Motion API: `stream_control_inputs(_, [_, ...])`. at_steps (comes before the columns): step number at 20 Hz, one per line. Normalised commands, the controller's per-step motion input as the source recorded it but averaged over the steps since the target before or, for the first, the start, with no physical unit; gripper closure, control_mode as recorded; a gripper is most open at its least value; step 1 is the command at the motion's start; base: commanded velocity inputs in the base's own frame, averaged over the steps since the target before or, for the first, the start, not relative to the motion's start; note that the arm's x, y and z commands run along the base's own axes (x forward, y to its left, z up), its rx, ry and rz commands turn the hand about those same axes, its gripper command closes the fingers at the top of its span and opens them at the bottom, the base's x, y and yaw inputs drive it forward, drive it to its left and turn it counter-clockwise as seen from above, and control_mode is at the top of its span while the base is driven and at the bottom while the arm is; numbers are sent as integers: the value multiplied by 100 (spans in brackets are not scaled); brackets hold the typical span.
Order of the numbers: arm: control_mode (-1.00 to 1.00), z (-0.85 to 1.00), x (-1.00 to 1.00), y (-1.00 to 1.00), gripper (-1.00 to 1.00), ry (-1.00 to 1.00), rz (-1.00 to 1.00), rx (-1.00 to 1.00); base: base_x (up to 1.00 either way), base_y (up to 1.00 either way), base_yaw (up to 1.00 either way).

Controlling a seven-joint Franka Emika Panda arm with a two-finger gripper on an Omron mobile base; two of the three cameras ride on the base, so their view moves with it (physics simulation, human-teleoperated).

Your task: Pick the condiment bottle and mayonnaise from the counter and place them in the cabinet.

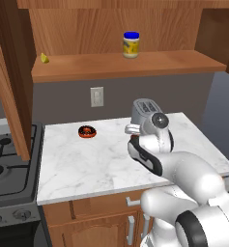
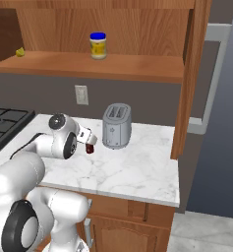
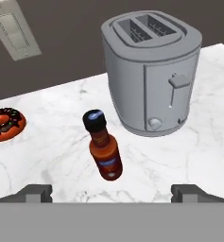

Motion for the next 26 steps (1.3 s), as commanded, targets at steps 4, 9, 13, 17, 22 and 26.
stream_control_inputs(4, [-100, -7, 0, 0, -100, 4, 9, -6, 0, 0, 0])
stream_control_inputs(9, [-100, -7, 0, 0, -100, 5, 10, -6, 0, 0, 0])
stream_control_inputs(13, [-100, -4, 0, 0, -100, 6, 9, -5, 0, 0, 0])
stream_control_inputs(17, [-100, 0, 0, 0, -100, 1, 1, -1, 0, 0, 0])
stream_control_inputs(22, [-100, -4, 0, 1, -100, 0, 0, -1, 0, 0, 0])
stream_control_inputs(26, [-100, -9, 3, 4, -100, 0, 0, -3, 0, 0, 0])
